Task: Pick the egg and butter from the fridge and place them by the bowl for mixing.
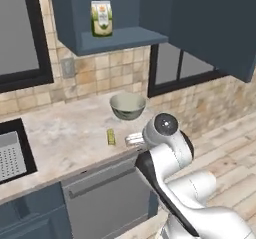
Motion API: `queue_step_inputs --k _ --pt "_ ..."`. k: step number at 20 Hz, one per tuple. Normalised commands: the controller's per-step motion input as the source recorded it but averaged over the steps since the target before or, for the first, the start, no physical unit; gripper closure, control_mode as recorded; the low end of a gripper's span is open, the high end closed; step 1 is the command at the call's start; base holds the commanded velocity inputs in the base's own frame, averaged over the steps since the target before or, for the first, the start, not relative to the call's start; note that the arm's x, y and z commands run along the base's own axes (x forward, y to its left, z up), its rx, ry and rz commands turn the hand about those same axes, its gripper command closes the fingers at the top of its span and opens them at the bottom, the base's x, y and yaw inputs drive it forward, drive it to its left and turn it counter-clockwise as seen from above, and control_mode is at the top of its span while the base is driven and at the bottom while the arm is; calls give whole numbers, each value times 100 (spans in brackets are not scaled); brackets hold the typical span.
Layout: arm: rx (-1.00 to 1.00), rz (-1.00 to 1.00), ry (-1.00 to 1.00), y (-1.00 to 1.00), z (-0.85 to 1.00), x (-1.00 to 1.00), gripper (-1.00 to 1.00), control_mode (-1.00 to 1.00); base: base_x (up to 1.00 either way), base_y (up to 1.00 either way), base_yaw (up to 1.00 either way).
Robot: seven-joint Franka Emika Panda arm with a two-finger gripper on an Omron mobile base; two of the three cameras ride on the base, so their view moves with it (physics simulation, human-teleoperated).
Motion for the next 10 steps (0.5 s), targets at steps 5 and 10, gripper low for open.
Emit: queue_step_inputs --k 5,10 --pt "0 0 0 0 0 0 -100 100 -21 9 -100" --pt "0 0 0 0 0 0 -100 100 0 0 -100"
